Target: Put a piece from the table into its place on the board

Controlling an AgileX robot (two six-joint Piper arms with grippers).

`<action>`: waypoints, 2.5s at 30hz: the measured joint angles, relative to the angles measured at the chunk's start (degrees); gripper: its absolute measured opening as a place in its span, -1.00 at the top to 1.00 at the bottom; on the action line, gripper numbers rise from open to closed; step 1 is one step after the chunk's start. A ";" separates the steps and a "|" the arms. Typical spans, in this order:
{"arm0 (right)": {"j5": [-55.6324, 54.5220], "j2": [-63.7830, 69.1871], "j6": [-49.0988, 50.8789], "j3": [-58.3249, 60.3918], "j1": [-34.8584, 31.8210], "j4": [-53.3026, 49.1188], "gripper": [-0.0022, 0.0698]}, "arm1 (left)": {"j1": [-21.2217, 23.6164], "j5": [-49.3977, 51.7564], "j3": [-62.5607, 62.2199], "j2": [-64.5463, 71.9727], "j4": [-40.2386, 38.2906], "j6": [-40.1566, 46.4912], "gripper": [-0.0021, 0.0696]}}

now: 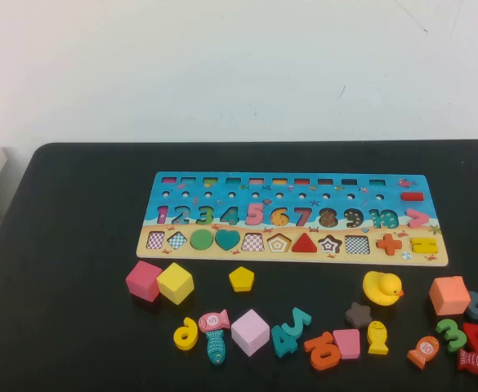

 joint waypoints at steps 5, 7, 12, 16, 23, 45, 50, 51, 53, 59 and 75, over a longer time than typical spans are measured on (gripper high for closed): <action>0.00 0.00 0.00 0.00 0.00 0.00 0.89 | 0.00 0.00 0.00 0.00 0.00 0.00 0.95; 0.00 0.00 0.00 0.00 0.00 0.00 0.89 | 0.00 0.00 0.00 0.00 0.00 0.00 0.95; 0.00 0.00 0.00 0.00 0.00 0.00 0.89 | 0.00 0.00 0.00 0.00 0.00 0.00 0.95; 0.00 0.00 0.00 0.00 0.00 0.00 0.89 | 0.00 0.00 0.00 0.00 0.00 0.00 0.95; 0.00 0.00 0.00 0.00 0.00 0.00 0.89 | 0.00 0.00 0.00 0.00 0.00 -0.26 0.95; 0.00 0.00 0.00 0.00 0.00 0.00 0.89 | 0.00 -5.01 0.11 0.00 0.00 -0.26 0.95; 0.00 0.00 0.00 0.00 0.00 0.00 0.89 | 0.00 -21.32 0.11 0.00 0.00 -0.45 0.95; 0.00 0.00 0.00 0.00 0.00 0.00 0.89 | 0.00 -23.95 0.11 0.00 0.00 -0.45 0.95; 0.00 0.00 0.00 0.00 0.00 0.00 0.89 | 0.00 -29.14 0.11 0.00 0.00 -0.45 0.95; 0.00 0.00 0.00 0.00 0.00 0.00 0.89 | 0.00 -40.20 0.11 0.00 0.00 -1.87 0.95; 0.00 0.00 0.00 0.00 0.00 0.00 0.89 | 0.00 -7.50 -25.88 11.72 -4.23 -8.60 0.95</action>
